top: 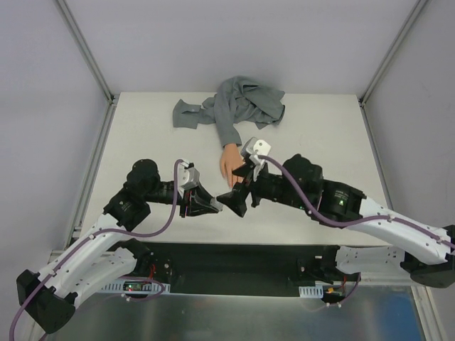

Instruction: Paint the nails

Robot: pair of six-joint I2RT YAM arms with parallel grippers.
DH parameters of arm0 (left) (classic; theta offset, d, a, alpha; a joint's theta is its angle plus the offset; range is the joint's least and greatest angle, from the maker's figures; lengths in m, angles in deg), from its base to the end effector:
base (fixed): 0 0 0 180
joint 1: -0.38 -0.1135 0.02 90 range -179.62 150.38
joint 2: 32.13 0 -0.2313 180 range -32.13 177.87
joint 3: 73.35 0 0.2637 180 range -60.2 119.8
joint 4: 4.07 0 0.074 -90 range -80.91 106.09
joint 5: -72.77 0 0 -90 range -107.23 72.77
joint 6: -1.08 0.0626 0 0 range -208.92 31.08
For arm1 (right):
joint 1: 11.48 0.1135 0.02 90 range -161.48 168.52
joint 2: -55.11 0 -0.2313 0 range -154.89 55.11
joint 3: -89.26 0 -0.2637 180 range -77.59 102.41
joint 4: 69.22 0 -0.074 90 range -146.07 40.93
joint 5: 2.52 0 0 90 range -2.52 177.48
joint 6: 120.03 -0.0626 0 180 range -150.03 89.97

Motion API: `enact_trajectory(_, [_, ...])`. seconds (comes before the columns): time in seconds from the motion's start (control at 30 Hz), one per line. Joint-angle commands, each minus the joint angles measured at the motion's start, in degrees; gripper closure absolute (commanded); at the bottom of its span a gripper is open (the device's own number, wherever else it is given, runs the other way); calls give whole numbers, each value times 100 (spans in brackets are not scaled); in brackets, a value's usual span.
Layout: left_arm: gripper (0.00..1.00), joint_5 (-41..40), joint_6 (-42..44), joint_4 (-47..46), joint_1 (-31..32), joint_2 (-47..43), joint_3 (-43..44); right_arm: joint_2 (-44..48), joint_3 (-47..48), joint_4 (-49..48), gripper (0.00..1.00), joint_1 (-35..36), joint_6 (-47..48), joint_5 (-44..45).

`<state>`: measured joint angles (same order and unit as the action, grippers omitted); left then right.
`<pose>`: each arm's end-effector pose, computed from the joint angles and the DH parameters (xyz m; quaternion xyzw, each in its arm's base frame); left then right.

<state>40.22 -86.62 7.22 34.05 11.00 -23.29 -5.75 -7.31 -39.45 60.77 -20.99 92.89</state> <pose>0.1541 -0.1661 0.2953 0.5093 0.5109 -0.5005 0.4786 0.0928 0.2707 0.3997 -0.4644 0.5888 0.3160 0.5812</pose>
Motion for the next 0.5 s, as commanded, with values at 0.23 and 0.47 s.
enact_trajectory(0.23, [100, 1374, -406, -797, 43, 178, 221, -198, 3, -353, 28, -888, -52, -3221])
enact_trajectory(0.47, [100, 1558, -521, -920, 43, 169, 185, -444, -14, -362, 37, -993, 159, -3116])
